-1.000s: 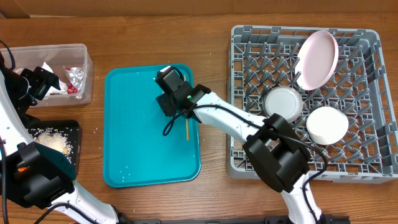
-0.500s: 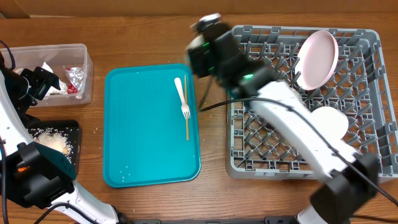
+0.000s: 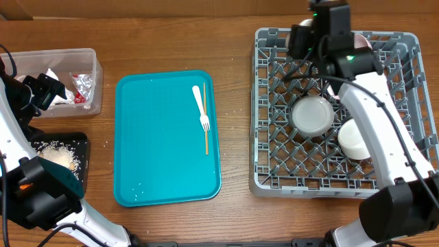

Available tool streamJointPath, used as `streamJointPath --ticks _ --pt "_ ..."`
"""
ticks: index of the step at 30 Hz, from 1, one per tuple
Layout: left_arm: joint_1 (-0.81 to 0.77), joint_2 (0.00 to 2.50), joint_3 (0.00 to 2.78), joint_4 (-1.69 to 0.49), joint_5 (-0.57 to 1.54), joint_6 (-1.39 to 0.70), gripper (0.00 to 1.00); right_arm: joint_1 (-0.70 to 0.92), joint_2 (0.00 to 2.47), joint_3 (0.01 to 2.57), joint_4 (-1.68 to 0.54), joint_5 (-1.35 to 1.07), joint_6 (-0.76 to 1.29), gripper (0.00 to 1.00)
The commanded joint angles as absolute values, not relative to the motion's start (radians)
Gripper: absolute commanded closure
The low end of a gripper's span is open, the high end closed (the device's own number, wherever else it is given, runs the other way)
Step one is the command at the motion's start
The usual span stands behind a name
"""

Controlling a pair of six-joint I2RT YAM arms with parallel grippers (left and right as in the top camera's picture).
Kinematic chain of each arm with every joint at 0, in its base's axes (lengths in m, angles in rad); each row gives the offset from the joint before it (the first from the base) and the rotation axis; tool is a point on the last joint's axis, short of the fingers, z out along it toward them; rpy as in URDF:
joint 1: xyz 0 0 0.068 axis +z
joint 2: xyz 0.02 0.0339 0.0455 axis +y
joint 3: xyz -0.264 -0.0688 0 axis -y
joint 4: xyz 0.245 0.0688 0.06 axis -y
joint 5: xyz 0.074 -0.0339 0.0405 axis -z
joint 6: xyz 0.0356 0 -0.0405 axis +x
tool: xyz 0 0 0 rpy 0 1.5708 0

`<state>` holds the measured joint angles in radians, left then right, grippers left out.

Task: Sort waste into correct bins and load items into the dishwasher rack
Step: 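Carry the cup right and set it upright in the rack's top-left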

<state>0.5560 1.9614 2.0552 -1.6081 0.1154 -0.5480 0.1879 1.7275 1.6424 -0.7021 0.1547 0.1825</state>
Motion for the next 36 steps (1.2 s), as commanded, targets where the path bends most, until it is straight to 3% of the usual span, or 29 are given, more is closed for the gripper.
streamJointPath --ticks 1,8,12,16,19,21,25,30,36 --pt "0.55 1.937 2.072 -1.61 0.101 -0.554 0.0 0.138 1.794 1.645 -0.703 0.164 0.187 0.59" --pt "0.55 1.937 2.072 -1.61 0.101 -0.554 0.0 0.122 1.909 1.645 -0.686 0.165 0.187 0.58" --pt "0.55 1.937 2.072 -1.61 0.101 -0.554 0.0 0.122 1.966 1.645 -0.67 0.195 0.187 0.52" --pt "0.55 1.937 2.072 -1.61 0.101 -0.554 0.0 0.122 1.989 1.645 -0.675 0.195 0.187 0.35" --pt "0.55 1.937 2.072 -1.61 0.101 -0.554 0.0 0.122 1.988 1.645 -0.681 0.195 0.187 0.14" --pt "0.55 1.937 2.072 -1.61 0.101 -0.554 0.0 0.122 1.983 1.645 -0.691 0.195 0.187 0.06" --pt "0.549 1.937 2.072 -1.61 0.101 -0.554 0.0 0.122 1.953 1.648 -0.712 0.194 0.187 0.0" --pt "0.55 1.937 2.072 -1.61 0.101 -0.554 0.0 0.125 1.869 1.683 -0.768 0.169 0.193 0.0" --pt "0.55 1.937 2.072 -1.61 0.101 -0.554 0.0 0.146 1.743 1.718 -0.805 -0.233 0.199 0.0"
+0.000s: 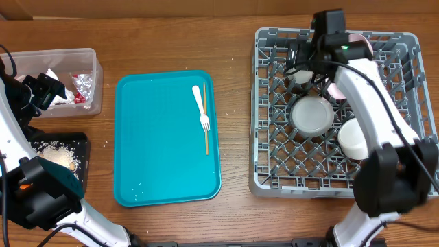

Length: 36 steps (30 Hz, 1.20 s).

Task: Sort waste into correct bins and load items into the dishwasher rack
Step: 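Carry the cup right and set it upright in the rack's top-left, then return the right gripper to the fork and chopstick on the tray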

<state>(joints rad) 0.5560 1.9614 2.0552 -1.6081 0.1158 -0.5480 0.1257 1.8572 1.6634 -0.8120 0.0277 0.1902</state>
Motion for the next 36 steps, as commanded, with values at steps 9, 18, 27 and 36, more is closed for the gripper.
streamJointPath --ticks 9,18,27,36 --pt "0.55 1.937 2.072 -1.61 0.101 -0.554 0.0 0.38 1.773 1.713 -0.777 -0.34 0.181 0.12" --pt "0.55 1.937 2.072 -1.61 0.101 -0.554 0.0 0.619 1.97 1.713 -0.721 -0.094 0.188 0.2" --pt "0.55 1.937 2.072 -1.61 0.101 -0.554 0.0 0.678 2.134 1.713 -0.673 -0.075 0.217 0.27" --pt "0.55 1.937 2.072 -1.61 0.101 -0.554 0.0 0.684 2.194 1.712 -0.67 -0.076 0.218 0.34"
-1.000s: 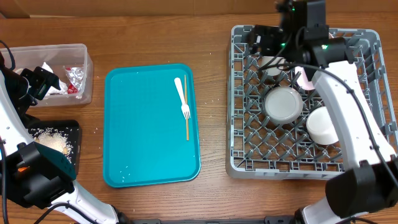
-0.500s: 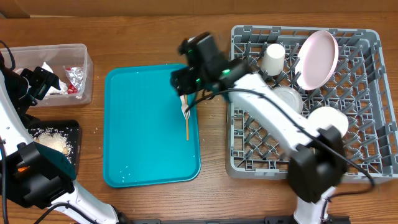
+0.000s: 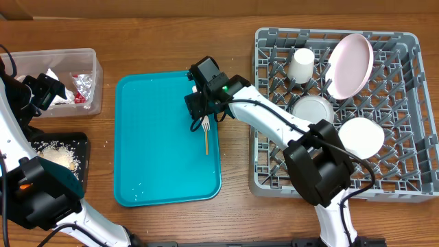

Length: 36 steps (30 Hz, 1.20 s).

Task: Sort waste into correct bins and load items into the dishwasher rack
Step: 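Return the right gripper to the fork and chopstick on the tray, then close the right gripper on the white fork and lift it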

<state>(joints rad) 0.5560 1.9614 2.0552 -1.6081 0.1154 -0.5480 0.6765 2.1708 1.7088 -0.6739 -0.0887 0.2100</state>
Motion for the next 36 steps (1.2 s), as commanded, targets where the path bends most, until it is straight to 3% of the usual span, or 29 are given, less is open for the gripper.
streamJointPath --ticks 1,14,20,36 --pt "0.55 1.937 2.072 -1.61 0.101 -0.554 0.0 0.685 2.202 1.712 -0.668 -0.076 0.218 0.34" --pt "0.55 1.937 2.072 -1.61 0.101 -0.554 0.0 0.686 2.278 1.712 -0.66 -0.079 0.228 0.39" --pt "0.55 1.937 2.072 -1.61 0.101 -0.554 0.0 0.689 2.29 1.712 -0.666 -0.079 0.244 0.57" --pt "0.55 1.937 2.072 -1.61 0.101 -0.554 0.0 0.691 2.289 1.712 -0.683 -0.079 0.244 0.76"
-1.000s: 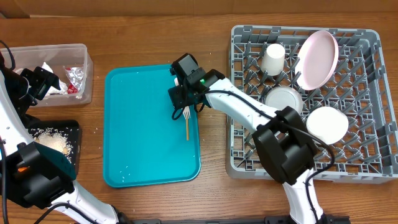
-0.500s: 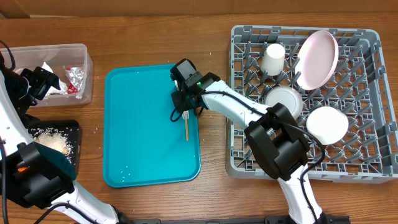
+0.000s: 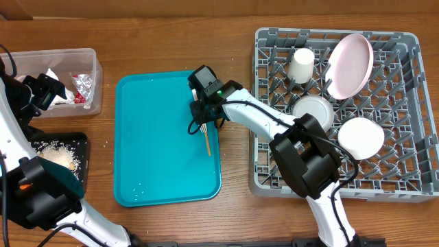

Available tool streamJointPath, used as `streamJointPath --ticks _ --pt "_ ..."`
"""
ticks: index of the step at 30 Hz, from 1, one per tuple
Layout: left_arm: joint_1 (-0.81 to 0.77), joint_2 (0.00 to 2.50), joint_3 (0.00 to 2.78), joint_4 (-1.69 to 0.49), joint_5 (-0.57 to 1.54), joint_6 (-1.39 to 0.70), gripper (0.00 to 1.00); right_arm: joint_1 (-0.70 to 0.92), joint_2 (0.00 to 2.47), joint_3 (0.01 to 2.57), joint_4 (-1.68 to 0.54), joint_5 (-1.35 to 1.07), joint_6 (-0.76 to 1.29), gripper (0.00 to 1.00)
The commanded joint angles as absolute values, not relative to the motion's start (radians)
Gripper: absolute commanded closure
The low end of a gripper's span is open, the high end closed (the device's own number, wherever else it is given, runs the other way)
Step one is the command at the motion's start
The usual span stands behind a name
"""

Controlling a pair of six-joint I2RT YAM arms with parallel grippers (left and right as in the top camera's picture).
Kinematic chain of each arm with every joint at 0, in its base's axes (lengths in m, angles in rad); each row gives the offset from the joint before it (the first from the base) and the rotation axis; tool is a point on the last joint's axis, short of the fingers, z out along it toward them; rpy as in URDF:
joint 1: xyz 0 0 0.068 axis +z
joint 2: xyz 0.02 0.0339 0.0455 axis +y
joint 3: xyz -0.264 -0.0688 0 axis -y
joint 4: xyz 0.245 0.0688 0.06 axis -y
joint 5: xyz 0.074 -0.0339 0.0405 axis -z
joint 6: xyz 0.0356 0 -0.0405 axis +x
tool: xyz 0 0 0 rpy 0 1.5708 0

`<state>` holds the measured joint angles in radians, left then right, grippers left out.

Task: Sort waste into correct bins and load items into the dishwasher rack
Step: 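Close the right gripper on the white fork and lift it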

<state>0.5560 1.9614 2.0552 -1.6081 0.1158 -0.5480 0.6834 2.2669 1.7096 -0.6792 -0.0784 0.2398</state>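
On the teal tray (image 3: 161,140) my right gripper (image 3: 200,113) is down at the right-hand side, where the white fork lay; the fork is almost wholly hidden beneath it. A thin wooden stick (image 3: 207,140) pokes out below the fingers, slightly tilted. Whether the fingers hold anything does not show. The grey dishwasher rack (image 3: 267,171) on the right carries a white cup (image 3: 300,64), a pink plate (image 3: 350,65), a round white lid or bowl (image 3: 312,113) and a white bowl (image 3: 360,136). My left gripper (image 3: 44,90) hangs at the clear bin's left edge.
A clear plastic bin (image 3: 92,68) with foil and wrappers stands at the far left. Below it lies a black tray (image 3: 81,140) with food crumbs. Small crumbs dot the wooden table (image 3: 236,89) around the teal tray.
My right gripper has shifted slightly lower onto the fork on the tray. The wooden stick now lies a little tilted. The left arm has stayed put.
My right gripper was at the back of the rack near the cup and pink plate at the two oldest moments. Then it had left the rack, cup and plate standing there, and was over the fork on the teal tray, where it now sits lower.
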Motion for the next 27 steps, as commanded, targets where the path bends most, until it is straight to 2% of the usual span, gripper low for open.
streamJointPath --ticks 1,15,27 --pt "0.55 1.937 2.072 -1.61 0.101 -0.554 0.0 0.691 2.289 1.712 -0.685 -0.079 0.245 0.78" --pt "0.55 1.937 2.072 -1.61 0.101 -0.554 0.0 0.691 2.273 1.724 -0.698 -0.116 0.263 0.96" --pt "0.55 1.937 2.072 -1.61 0.101 -0.554 0.0 0.691 2.189 1.736 -0.699 -0.233 0.271 0.96"
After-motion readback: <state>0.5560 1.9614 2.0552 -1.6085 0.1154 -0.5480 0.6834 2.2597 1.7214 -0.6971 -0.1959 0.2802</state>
